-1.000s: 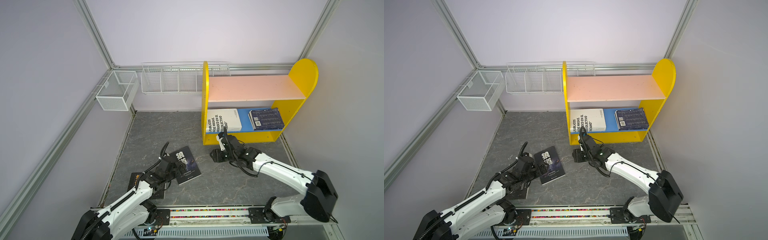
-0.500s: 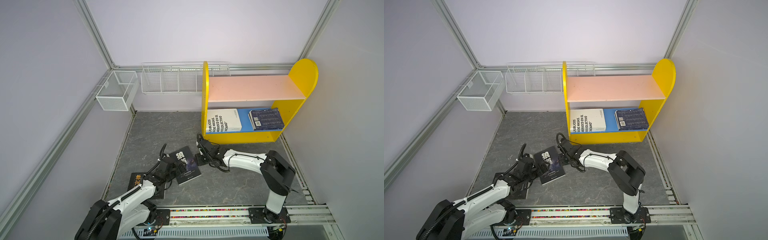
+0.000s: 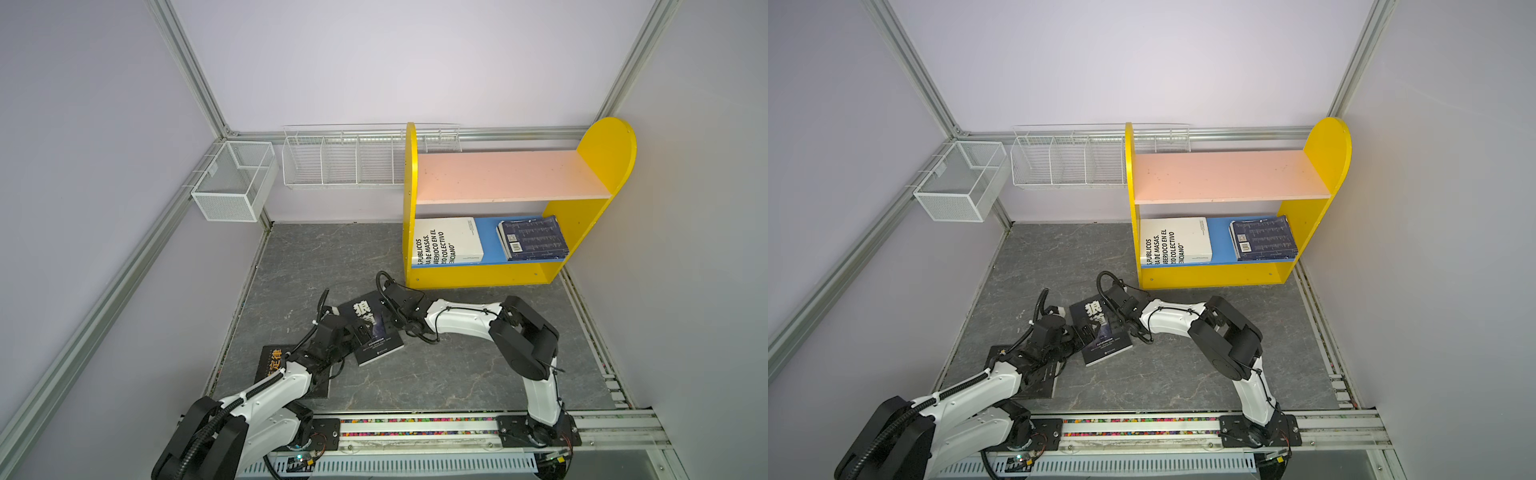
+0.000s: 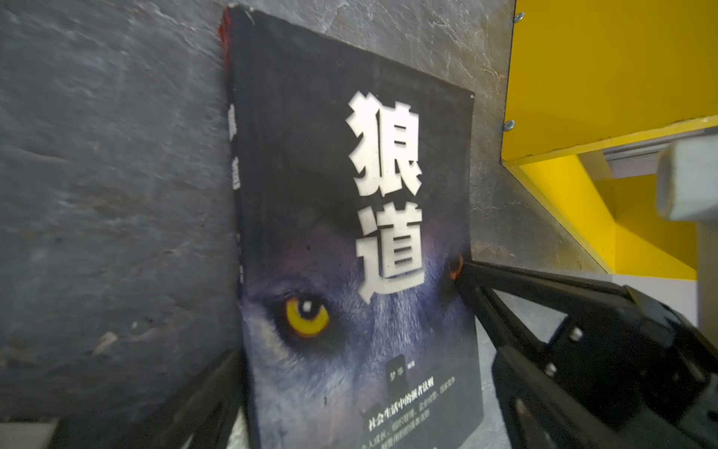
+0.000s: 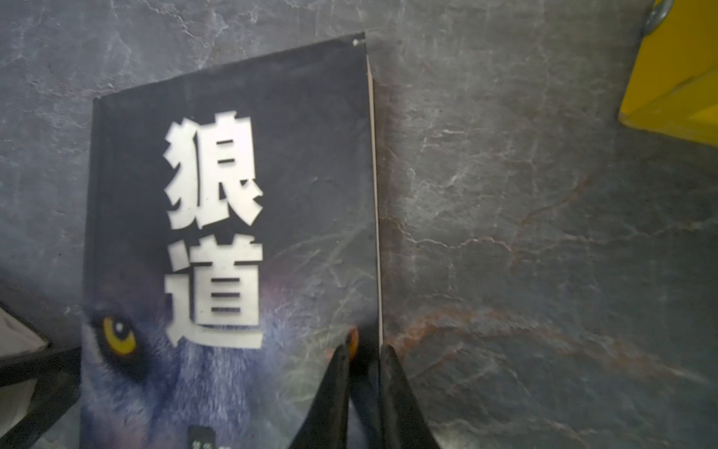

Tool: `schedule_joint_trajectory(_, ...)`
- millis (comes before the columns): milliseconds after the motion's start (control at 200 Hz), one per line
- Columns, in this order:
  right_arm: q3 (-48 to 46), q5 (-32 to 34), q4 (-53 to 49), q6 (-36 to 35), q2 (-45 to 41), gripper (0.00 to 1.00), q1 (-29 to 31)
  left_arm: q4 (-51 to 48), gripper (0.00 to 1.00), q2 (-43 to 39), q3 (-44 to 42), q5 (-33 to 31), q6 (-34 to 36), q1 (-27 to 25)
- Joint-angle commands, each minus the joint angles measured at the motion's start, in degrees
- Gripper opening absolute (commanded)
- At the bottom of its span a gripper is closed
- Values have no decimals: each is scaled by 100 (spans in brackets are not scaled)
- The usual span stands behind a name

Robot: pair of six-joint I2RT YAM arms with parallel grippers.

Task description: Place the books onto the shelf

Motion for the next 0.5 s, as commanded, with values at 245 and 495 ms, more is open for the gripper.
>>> schedule_joint_trajectory(245, -209, -1238, 81, 274, 1180, 13, 38, 1622, 99, -698, -590, 921, -396, -7)
schedule_joint_trajectory(495, -277, -1591, 265, 342, 1335, 12, 34, 2024, 99, -1927, -686, 482, -718, -8)
